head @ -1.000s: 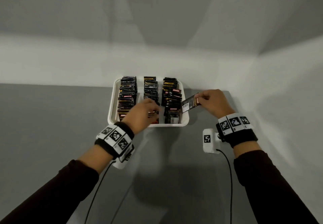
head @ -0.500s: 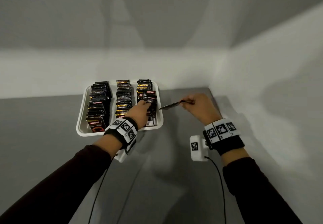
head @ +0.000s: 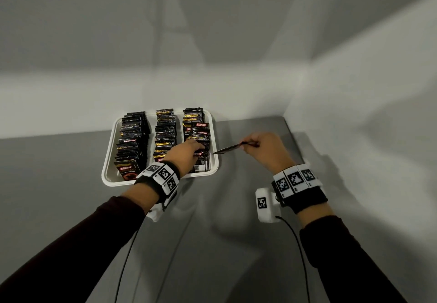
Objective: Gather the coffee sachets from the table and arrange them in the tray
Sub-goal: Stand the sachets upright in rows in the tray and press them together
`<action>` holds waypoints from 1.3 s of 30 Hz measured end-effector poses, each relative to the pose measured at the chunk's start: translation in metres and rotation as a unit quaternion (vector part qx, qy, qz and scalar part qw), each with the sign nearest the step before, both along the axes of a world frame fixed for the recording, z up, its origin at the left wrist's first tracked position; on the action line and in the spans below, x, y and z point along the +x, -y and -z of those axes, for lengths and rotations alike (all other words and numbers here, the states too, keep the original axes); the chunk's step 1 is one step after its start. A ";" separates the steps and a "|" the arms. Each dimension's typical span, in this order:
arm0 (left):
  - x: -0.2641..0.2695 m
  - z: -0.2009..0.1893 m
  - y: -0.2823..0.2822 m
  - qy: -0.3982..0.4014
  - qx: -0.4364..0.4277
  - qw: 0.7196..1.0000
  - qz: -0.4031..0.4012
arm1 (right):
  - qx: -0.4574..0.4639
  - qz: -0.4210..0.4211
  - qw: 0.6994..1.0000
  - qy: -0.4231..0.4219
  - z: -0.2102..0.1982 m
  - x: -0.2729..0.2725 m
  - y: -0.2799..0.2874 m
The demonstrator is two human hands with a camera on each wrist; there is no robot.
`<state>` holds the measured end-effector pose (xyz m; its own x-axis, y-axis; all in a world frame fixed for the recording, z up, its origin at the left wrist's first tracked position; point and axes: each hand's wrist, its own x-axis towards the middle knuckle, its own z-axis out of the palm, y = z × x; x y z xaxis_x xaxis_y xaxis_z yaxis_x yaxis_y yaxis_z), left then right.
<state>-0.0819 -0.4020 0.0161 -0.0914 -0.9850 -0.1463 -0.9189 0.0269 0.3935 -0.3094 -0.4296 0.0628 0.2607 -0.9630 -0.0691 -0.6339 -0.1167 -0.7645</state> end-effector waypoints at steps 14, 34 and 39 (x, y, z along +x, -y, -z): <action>-0.002 -0.022 0.001 0.054 0.027 0.998 0.015 | -0.005 0.005 1.000 0.004 0.001 -0.007 -0.002; 0.015 -0.034 0.014 -0.047 0.024 0.993 0.108 | -0.016 0.007 1.000 0.001 -0.007 -0.005 0.000; 0.006 -0.027 0.017 -0.036 0.049 0.995 0.081 | -0.025 -0.055 0.997 -0.038 -0.014 0.006 0.003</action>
<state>-0.0757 -0.4190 0.0430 -0.2620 -0.9378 -0.2277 -0.8746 0.1310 0.4668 -0.3038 -0.4327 0.0773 0.3609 -0.9315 -0.0459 -0.6717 -0.2255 -0.7056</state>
